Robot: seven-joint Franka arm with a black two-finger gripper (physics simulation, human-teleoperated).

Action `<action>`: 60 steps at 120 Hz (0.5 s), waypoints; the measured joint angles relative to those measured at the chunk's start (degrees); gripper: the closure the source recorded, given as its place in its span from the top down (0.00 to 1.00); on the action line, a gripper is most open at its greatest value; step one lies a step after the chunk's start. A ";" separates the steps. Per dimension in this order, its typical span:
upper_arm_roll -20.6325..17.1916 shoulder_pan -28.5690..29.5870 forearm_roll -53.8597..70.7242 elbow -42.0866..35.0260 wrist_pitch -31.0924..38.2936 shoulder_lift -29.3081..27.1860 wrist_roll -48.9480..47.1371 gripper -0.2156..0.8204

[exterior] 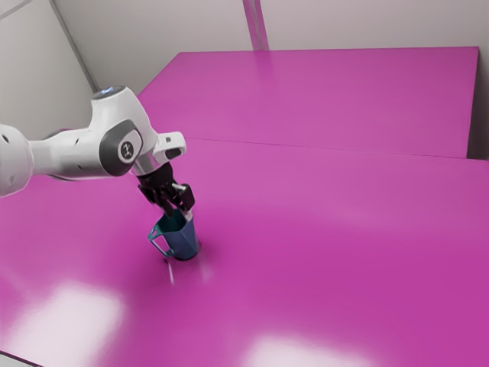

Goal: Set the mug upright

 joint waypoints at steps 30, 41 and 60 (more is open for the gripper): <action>1.06 -1.06 2.63 15.26 -6.33 2.67 -0.70 0.66; 5.04 -5.02 5.64 23.51 -11.47 3.49 -0.88 0.71; 6.07 -6.09 8.36 33.09 -19.03 4.32 -0.34 0.75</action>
